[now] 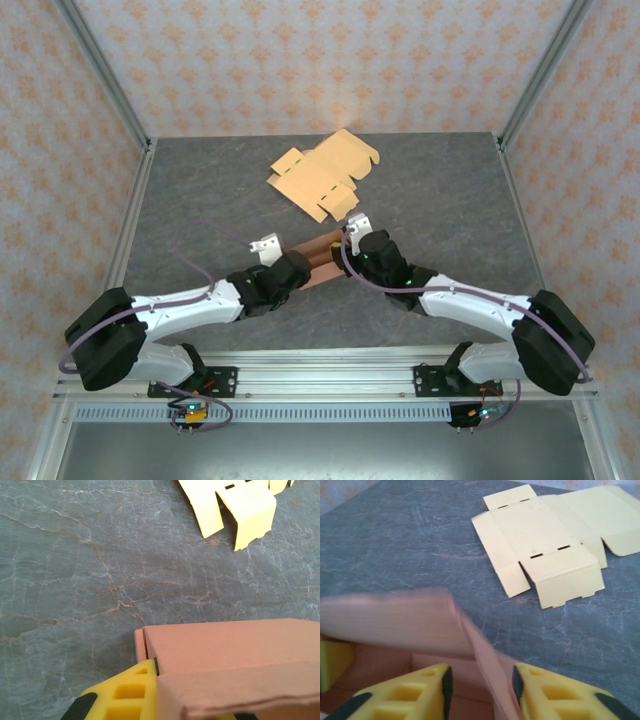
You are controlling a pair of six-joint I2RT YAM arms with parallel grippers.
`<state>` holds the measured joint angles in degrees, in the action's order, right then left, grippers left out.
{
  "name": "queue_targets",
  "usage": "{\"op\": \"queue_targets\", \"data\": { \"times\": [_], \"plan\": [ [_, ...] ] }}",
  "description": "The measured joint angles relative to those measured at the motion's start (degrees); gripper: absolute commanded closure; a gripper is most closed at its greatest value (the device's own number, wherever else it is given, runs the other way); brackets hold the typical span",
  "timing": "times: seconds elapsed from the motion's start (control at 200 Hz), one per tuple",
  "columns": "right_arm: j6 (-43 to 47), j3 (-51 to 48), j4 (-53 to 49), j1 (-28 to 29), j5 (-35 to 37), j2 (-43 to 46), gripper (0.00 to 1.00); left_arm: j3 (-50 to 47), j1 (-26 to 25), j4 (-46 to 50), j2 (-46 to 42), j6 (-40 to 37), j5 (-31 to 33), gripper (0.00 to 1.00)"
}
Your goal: Fold the paper box
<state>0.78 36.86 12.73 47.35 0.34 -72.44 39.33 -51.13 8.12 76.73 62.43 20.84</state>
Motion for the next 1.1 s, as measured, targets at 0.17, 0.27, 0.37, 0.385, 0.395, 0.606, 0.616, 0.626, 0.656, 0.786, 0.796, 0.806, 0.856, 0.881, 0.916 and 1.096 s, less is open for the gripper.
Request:
{"op": "queue_targets", "data": {
  "times": [0.17,0.27,0.37,0.385,0.395,0.606,0.616,0.626,0.656,0.786,0.796,0.806,0.856,0.881,0.916,1.096],
  "plan": [
    [-4.3,-0.1,-5.7,-0.1,-1.9,8.2,0.28,1.3,-2.5,3.1,1.0,0.5,6.6,1.00],
    [-11.2,-0.3,-8.3,-0.2,-0.5,15.6,0.10,3.3,-3.1,5.7,2.4,0.0,10.2,1.00],
    [-20.6,0.0,-13.5,-0.5,4.3,20.8,0.04,5.7,-3.9,7.1,4.2,-1.1,13.0,1.00],
    [-21.9,0.3,-14.8,-0.7,5.1,21.2,0.05,6.0,-4.0,7.3,4.5,-1.3,13.5,1.00],
    [-23.0,0.5,-15.6,-0.8,5.7,21.4,0.05,6.3,-4.1,7.3,4.7,-1.4,13.7,1.00],
    [-43.5,7.6,-29.0,-12.3,2.1,14.8,0.07,9.4,-5.2,8.1,9.4,-4.1,17.6,1.00],
    [-44.3,8.2,-29.7,-12.9,1.5,14.1,0.07,9.5,-5.3,8.1,9.5,-4.3,17.8,1.00],
    [-45.0,8.7,-30.2,-13.6,0.8,13.3,0.07,9.5,-5.3,8.1,9.7,-4.4,18.0,1.00],
    [-46.9,10.6,-31.9,-15.1,-1.0,10.8,0.06,9.5,-5.5,8.0,10.1,-4.7,18.6,1.00],
    [-52.7,19.7,-38.9,-19.3,-8.0,0.0,0.06,9.9,-6.2,8.0,11.8,-5.5,20.5,1.00],
    [-53.0,20.3,-39.3,-19.5,-8.4,-0.6,0.06,9.9,-6.3,8.0,11.9,-5.5,20.6,1.00],
    [-53.4,21.0,-39.7,-19.7,-9.0,-1.3,0.06,9.9,-6.3,8.0,11.9,-5.5,20.7,1.00],
    [-54.7,23.6,-41.5,-20.5,-11.4,-3.8,0.06,10.1,-6.6,8.2,12.0,-5.5,21.1,1.00],
    [-55.3,24.9,-42.2,-20.9,-12.7,-4.9,0.07,10.1,-6.7,8.2,12.0,-5.5,21.5,1.00],
    [-56.2,26.7,-43.4,-21.4,-14.6,-6.4,0.08,10.1,-6.8,8.2,12.0,-5.5,21.7,1.00],
    [-58.4,32.6,-46.6,-22.2,-21.2,-11.9,0.25,10.1,-6.9,8.5,12.1,-5.5,22.1,1.00]
  ]
}}
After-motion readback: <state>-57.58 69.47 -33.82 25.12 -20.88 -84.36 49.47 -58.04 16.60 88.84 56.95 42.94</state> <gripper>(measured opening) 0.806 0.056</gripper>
